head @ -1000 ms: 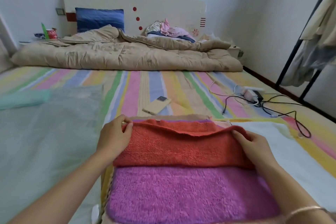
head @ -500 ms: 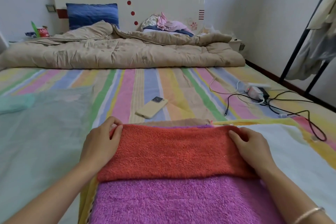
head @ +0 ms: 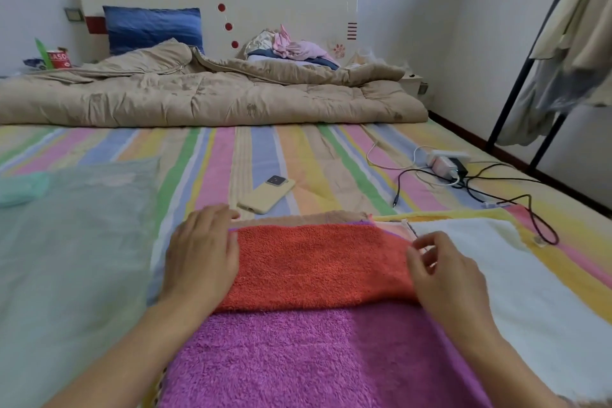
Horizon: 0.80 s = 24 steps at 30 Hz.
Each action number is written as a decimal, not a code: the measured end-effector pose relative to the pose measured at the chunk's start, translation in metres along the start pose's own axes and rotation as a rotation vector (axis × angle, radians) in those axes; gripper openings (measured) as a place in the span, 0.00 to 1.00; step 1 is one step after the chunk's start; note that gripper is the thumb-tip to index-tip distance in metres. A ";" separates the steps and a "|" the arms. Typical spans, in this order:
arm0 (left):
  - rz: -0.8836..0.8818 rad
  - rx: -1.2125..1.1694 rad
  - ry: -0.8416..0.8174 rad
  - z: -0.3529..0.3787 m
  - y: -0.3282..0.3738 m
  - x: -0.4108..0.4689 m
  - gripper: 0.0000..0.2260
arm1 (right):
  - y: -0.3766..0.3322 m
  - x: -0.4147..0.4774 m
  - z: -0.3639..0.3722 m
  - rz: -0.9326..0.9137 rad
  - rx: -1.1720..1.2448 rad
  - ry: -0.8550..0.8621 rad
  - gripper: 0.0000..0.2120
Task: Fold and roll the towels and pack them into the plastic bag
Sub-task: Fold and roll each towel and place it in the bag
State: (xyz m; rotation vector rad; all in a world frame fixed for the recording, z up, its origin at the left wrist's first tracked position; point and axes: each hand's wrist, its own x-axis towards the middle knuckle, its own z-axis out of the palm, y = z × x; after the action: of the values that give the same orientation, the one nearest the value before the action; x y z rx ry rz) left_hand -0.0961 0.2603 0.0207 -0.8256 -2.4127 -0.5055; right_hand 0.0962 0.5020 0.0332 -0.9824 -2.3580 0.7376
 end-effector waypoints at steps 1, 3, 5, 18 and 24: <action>0.093 -0.074 -0.033 -0.003 0.014 -0.005 0.17 | -0.010 -0.016 -0.003 0.096 0.195 -0.204 0.07; 0.241 -0.205 -0.234 -0.004 0.039 -0.019 0.23 | -0.026 -0.042 -0.004 0.333 0.573 -0.590 0.15; 0.325 -0.170 -0.505 0.002 0.049 -0.033 0.31 | -0.029 -0.051 -0.004 0.471 0.825 -0.684 0.30; -0.024 0.037 -0.564 -0.011 0.006 -0.055 0.51 | -0.028 -0.024 0.025 0.443 0.790 -0.037 0.26; -0.531 -0.936 -0.179 -0.023 0.003 -0.041 0.07 | -0.116 -0.050 0.062 -0.275 0.267 -0.097 0.30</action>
State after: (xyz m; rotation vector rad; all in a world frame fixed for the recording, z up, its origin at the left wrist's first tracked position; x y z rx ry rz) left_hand -0.0586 0.2324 0.0143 -0.5479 -2.5037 -1.9218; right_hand 0.0331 0.3771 0.0501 -0.5084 -2.3337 0.9741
